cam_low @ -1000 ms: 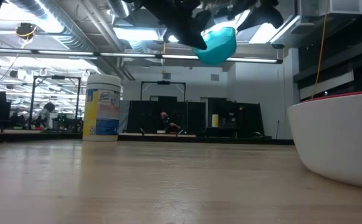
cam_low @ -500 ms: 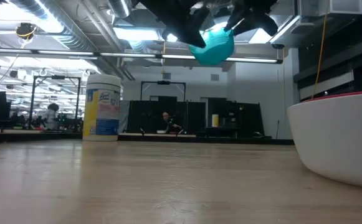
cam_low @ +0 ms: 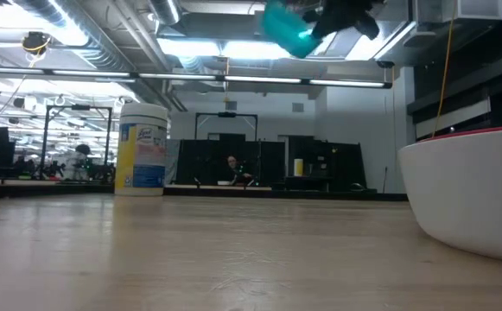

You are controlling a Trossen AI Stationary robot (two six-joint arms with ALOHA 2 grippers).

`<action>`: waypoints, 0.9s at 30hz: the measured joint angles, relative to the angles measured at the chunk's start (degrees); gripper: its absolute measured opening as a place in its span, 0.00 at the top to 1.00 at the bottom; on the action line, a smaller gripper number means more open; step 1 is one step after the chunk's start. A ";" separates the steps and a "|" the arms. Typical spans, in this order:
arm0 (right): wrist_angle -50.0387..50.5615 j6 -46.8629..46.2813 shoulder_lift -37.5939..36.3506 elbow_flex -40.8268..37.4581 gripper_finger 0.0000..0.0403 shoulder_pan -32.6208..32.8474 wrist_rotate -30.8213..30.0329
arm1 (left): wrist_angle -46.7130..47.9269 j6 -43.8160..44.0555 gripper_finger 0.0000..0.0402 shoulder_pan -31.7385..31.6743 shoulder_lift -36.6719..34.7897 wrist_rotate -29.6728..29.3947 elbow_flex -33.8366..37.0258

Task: Nest bowls inside each other
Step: Stack the light blue bowl on top of the red bowl

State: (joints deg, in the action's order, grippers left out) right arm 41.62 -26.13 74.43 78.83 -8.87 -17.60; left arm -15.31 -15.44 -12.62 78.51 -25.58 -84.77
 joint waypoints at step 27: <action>21.86 -28.35 1.59 0.25 1.00 32.99 22.23 | 5.28 -5.17 0.83 -20.73 -16.95 11.58 0.52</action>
State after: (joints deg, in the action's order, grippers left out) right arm 63.48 -54.47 76.03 79.08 24.11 4.63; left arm -10.03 -20.61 -33.35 61.56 -14.00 -84.25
